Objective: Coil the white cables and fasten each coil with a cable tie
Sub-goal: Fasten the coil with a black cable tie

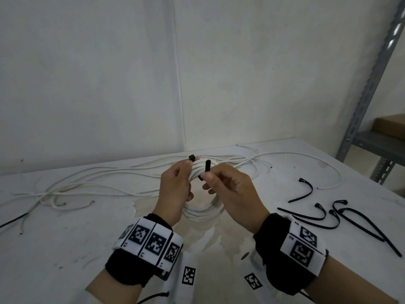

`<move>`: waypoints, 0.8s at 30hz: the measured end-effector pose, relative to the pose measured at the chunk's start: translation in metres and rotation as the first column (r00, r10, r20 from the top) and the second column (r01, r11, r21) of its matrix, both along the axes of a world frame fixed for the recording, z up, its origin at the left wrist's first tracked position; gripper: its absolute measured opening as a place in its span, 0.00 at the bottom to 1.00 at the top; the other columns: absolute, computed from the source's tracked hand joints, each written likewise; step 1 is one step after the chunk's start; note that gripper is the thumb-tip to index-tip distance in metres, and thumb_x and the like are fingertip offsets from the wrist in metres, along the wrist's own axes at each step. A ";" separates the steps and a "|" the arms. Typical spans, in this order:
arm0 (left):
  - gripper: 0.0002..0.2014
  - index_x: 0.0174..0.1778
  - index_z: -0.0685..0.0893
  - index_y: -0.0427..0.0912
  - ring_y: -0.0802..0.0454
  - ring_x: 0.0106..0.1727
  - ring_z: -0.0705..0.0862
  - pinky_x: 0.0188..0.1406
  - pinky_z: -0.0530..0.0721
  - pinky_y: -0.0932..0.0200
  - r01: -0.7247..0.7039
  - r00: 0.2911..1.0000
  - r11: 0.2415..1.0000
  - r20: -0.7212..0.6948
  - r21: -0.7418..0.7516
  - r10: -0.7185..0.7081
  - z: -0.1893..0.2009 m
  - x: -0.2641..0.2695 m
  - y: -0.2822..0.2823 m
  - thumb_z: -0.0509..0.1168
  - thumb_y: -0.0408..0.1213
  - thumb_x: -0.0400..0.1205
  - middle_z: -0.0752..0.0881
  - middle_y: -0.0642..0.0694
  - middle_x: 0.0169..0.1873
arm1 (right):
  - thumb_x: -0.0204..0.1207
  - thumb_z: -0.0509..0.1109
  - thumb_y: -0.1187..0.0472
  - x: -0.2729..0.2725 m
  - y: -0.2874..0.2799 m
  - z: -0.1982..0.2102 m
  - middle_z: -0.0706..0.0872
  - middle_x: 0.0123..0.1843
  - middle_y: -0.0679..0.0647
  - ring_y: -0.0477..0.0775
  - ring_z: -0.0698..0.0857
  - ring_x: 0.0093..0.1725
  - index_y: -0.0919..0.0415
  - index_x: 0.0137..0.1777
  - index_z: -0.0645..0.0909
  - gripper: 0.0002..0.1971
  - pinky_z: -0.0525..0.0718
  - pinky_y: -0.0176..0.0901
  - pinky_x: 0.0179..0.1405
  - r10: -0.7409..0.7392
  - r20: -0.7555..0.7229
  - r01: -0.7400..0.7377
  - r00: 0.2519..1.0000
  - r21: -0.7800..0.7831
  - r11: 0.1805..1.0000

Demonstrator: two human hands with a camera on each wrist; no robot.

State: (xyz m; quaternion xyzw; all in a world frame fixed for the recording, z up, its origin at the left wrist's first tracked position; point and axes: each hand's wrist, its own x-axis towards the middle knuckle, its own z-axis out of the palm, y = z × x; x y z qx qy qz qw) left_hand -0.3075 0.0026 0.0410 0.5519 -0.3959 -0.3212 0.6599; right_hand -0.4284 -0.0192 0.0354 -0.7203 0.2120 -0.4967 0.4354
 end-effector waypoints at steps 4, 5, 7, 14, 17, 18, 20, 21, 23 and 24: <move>0.18 0.28 0.80 0.51 0.57 0.17 0.64 0.15 0.62 0.66 -0.002 0.999 1.000 -0.040 0.000 0.002 0.000 -0.003 0.000 0.57 0.37 0.84 0.69 0.52 0.17 | 0.76 0.66 0.56 0.000 -0.001 0.008 0.82 0.35 0.52 0.43 0.81 0.32 0.58 0.36 0.81 0.10 0.79 0.31 0.32 -0.005 -0.015 0.006 1.000 0.074 0.997; 0.17 0.29 0.81 0.50 0.58 0.17 0.63 0.15 0.62 0.66 0.002 0.998 1.000 -0.057 0.000 -0.002 0.000 -0.004 0.000 0.57 0.37 0.84 0.68 0.51 0.18 | 0.77 0.66 0.59 0.000 -0.002 0.009 0.82 0.35 0.55 0.44 0.80 0.31 0.60 0.36 0.81 0.09 0.79 0.31 0.31 -0.009 -0.015 0.011 1.000 0.092 0.996; 0.16 0.33 0.82 0.46 0.58 0.17 0.63 0.15 0.61 0.66 0.014 0.996 1.000 -0.089 -0.001 -0.014 0.001 -0.005 0.000 0.56 0.40 0.85 0.68 0.49 0.19 | 0.77 0.67 0.63 -0.001 -0.003 0.012 0.81 0.33 0.57 0.45 0.78 0.30 0.64 0.37 0.81 0.09 0.78 0.33 0.31 -0.017 -0.025 0.020 1.000 0.119 0.993; 0.16 0.35 0.84 0.47 0.56 0.20 0.62 0.15 0.63 0.67 0.005 0.997 1.000 -0.073 -0.012 -0.006 0.001 -0.008 0.001 0.58 0.48 0.84 0.67 0.49 0.21 | 0.75 0.69 0.59 -0.001 -0.006 0.018 0.77 0.29 0.48 0.42 0.73 0.26 0.62 0.30 0.81 0.13 0.71 0.36 0.34 -0.067 -0.234 0.091 0.970 0.096 0.991; 0.14 0.43 0.86 0.49 0.57 0.19 0.63 0.15 0.64 0.66 0.016 0.999 1.000 -0.041 -0.007 -0.017 0.000 -0.008 0.000 0.57 0.49 0.84 0.68 0.46 0.25 | 0.75 0.70 0.58 -0.001 -0.007 0.020 0.75 0.21 0.41 0.39 0.72 0.22 0.57 0.26 0.80 0.15 0.67 0.29 0.29 -0.073 -0.284 0.103 0.956 0.093 0.990; 0.14 0.44 0.87 0.49 0.58 0.19 0.62 0.15 0.64 0.66 0.017 0.999 1.000 -0.037 -0.005 -0.017 0.000 -0.008 0.000 0.57 0.49 0.84 0.68 0.46 0.25 | 0.75 0.70 0.58 -0.001 -0.007 0.020 0.75 0.19 0.39 0.39 0.72 0.21 0.56 0.26 0.79 0.16 0.67 0.28 0.27 -0.075 -0.293 0.107 0.953 0.094 0.990; 0.14 0.45 0.87 0.48 0.57 0.20 0.62 0.15 0.64 0.66 0.014 0.999 1.000 -0.045 -0.002 -0.014 0.000 -0.008 0.001 0.57 0.48 0.84 0.70 0.48 0.24 | 0.76 0.69 0.58 -0.001 -0.008 0.021 0.74 0.17 0.39 0.39 0.70 0.20 0.56 0.26 0.79 0.16 0.66 0.26 0.25 -0.073 -0.298 0.107 0.952 0.101 0.989; 0.14 0.44 0.87 0.49 0.56 0.21 0.63 0.15 0.64 0.67 0.014 0.999 1.000 -0.052 -0.002 -0.014 0.001 -0.008 0.001 0.57 0.48 0.84 0.71 0.50 0.23 | 0.76 0.69 0.58 -0.001 -0.007 0.021 0.73 0.16 0.40 0.40 0.70 0.20 0.56 0.26 0.79 0.16 0.65 0.26 0.24 -0.071 -0.295 0.107 0.953 0.105 0.989; 0.14 0.42 0.86 0.50 0.56 0.21 0.63 0.15 0.63 0.67 0.015 0.998 1.000 -0.056 -0.002 -0.015 0.001 -0.008 0.002 0.57 0.48 0.84 0.71 0.52 0.21 | 0.76 0.69 0.58 -0.001 -0.007 0.022 0.71 0.18 0.43 0.41 0.67 0.20 0.59 0.27 0.80 0.15 0.65 0.28 0.24 -0.069 -0.295 0.105 0.953 0.107 0.989; 0.14 0.41 0.86 0.50 0.56 0.21 0.63 0.15 0.64 0.67 0.013 0.999 1.000 -0.051 0.000 -0.013 0.002 -0.007 0.002 0.57 0.48 0.84 0.71 0.51 0.22 | 0.76 0.69 0.58 -0.001 -0.007 0.023 0.70 0.20 0.45 0.42 0.66 0.20 0.61 0.28 0.80 0.15 0.64 0.30 0.23 -0.064 -0.297 0.100 0.953 0.108 0.989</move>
